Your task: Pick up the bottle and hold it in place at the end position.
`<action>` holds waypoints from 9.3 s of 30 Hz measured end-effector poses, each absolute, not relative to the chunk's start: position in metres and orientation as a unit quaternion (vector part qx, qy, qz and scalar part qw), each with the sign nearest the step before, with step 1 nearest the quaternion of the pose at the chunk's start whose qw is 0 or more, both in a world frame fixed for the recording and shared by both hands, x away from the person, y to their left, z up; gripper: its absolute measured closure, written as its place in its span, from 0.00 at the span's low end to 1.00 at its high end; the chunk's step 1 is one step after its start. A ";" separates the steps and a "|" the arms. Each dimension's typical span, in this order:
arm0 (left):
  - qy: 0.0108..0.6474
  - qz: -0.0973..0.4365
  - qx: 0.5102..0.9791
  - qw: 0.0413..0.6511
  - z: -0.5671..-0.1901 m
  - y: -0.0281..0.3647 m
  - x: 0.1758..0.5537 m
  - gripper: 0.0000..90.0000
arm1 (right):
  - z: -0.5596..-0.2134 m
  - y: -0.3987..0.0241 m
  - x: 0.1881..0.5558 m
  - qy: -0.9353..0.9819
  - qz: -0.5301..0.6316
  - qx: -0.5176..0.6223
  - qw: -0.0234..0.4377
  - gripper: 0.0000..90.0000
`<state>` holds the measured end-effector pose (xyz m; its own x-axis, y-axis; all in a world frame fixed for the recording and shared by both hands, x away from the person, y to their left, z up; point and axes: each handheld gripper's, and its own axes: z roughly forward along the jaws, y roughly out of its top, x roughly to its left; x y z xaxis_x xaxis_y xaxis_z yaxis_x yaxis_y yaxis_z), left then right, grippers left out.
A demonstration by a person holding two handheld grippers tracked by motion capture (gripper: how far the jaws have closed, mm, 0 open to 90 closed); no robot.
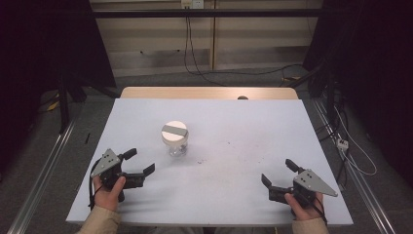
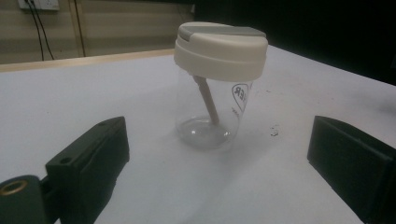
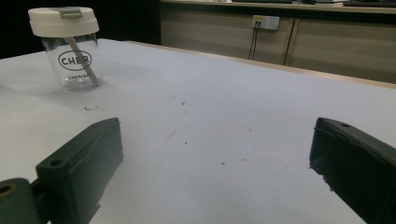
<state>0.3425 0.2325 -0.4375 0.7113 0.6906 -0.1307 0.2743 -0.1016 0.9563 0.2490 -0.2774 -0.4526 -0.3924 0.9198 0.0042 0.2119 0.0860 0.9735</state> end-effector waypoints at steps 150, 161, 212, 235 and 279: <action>0.312 0.184 0.754 0.549 -0.441 0.075 0.443 0.20 | -0.451 -0.273 0.259 0.659 0.536 0.410 0.332 0.03; 0.309 0.177 0.748 0.560 -0.436 0.071 0.450 0.20 | -0.451 -0.270 0.263 0.660 0.535 0.411 0.330 0.03; 0.283 0.163 0.776 0.539 -0.457 0.042 0.456 0.20 | -0.450 -0.254 0.283 0.677 0.531 0.403 0.310 0.03; 0.282 0.164 0.778 0.537 -0.457 0.043 0.455 0.20 | -0.431 -0.221 0.329 0.685 0.537 0.412 0.270 0.18; 0.276 0.168 0.784 0.529 -0.456 0.044 0.452 0.20 | -0.423 -0.173 0.380 0.732 0.535 0.369 0.203 1.00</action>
<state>0.4523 0.0440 -0.4564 0.7913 0.6108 -0.0283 0.2547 -0.2872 0.9234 0.3797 -0.1728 -0.4226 -0.6447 0.7580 0.0984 0.3239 0.1544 0.9334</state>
